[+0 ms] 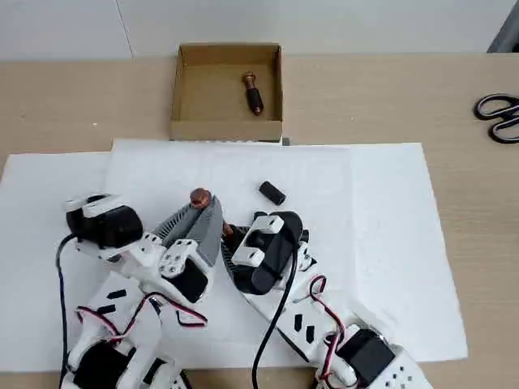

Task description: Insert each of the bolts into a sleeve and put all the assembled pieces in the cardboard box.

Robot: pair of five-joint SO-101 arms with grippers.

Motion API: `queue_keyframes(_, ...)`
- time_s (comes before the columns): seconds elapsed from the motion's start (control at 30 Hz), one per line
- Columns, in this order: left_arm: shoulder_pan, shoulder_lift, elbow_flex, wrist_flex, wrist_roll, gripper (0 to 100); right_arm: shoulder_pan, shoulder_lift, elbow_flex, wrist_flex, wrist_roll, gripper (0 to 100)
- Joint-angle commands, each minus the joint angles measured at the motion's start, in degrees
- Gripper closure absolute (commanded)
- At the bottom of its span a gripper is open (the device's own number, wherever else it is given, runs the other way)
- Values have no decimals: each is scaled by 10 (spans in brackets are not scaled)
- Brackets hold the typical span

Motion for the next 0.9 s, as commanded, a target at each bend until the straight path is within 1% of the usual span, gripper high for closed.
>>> queue_keyframes(0.0, 48, -4, -2, 81, -25, 994, -4, -7, -34, -11, 23, 996)
queue_keyframes(0.1, 79, -4, -2, 115, -66, 994, -4, -7, -34, -12, 41, 996)
queue_keyframes(0.33, 78, -4, -4, 112, -71, 991, -4, -7, -34, -12, 42, 996)
queue_keyframes(0.4, 78, -4, -5, 112, -71, 959, -4, -7, -34, -12, 41, 996)
queue_keyframes(0.53, 78, -4, -5, 120, -71, 822, -4, -7, -34, -12, 41, 996)
queue_keyframes(0.57, 78, -4, -6, 125, -72, 808, -4, -7, -34, -12, 40, 996)
queue_keyframes(0.7, 77, -4, -7, 127, -81, 813, -4, -7, -34, -7, 40, 996)
queue_keyframes(0.77, 72, -4, -7, 127, -102, 813, -4, -7, -34, -7, 40, 996)
queue_keyframes(0.87, 25, -4, -17, 127, -140, 813, -3, -7, -32, -7, 40, 996)
